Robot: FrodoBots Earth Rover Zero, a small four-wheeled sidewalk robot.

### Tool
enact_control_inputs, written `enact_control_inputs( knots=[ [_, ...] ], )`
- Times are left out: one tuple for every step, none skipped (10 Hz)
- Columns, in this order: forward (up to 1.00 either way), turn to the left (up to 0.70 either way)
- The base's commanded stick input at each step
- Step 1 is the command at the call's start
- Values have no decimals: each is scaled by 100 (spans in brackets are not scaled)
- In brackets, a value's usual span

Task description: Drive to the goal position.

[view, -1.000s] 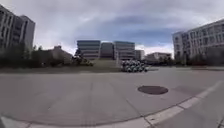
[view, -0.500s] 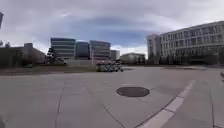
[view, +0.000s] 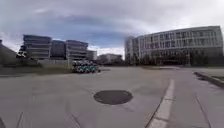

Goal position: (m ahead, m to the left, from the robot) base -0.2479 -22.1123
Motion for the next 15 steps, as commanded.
enact_control_inputs(
  knots=[
    [70,-2],
    [70,-2],
    [70,-2],
    [70,-2],
    [70,-18],
    [70,-34],
    [70,-35],
    [70,-34],
    [70,-34],
    [70,-34],
    [70,-34],
    [70,-34],
    [70,-34],
    [70,-35],
    [70,-35]
  ],
)
